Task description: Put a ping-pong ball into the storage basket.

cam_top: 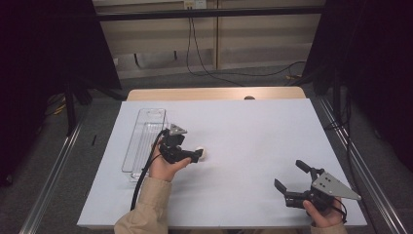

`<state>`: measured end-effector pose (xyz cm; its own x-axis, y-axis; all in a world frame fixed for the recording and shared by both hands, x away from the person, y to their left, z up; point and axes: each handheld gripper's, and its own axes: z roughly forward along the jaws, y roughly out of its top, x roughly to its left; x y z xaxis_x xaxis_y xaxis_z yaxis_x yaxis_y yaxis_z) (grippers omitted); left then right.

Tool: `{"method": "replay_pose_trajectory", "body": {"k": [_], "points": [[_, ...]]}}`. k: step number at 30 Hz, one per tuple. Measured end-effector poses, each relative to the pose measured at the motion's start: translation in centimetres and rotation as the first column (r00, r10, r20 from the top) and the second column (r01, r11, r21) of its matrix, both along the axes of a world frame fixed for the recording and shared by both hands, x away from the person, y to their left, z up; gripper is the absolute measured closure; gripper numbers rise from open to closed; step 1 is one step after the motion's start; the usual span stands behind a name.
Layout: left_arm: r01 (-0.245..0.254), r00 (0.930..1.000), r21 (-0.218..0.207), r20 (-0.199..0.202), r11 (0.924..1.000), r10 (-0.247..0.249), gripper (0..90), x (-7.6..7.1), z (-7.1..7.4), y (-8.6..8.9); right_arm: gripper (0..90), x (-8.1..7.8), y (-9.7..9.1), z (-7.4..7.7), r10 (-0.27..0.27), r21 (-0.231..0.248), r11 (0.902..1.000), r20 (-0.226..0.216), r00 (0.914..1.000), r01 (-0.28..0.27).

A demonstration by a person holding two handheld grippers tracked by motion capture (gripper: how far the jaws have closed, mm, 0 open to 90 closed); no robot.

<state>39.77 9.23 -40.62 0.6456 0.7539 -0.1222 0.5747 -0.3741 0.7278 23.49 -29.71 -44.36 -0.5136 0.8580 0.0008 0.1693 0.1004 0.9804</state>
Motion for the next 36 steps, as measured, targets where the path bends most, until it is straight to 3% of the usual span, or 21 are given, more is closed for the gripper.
{"method": "replay_pose_trajectory", "body": {"k": [17, 36], "points": [[-0.007, 1.0000, -0.006, 0.005, 1.0000, 0.007, 9.4, 0.01, -0.08, -0.13, 3.5, -0.04, -0.04, 0.03, 0.001, 0.000, 1.0000, 0.002, 1.0000, -0.001], [0.007, 1.0000, 0.015, -0.004, 0.9999, -0.007, 9.2, -0.05, -0.53, -0.67, 3.4, 0.03, 0.03, 0.03, 0.001, 0.001, 1.0000, 0.002, 1.0000, -0.001]]}}
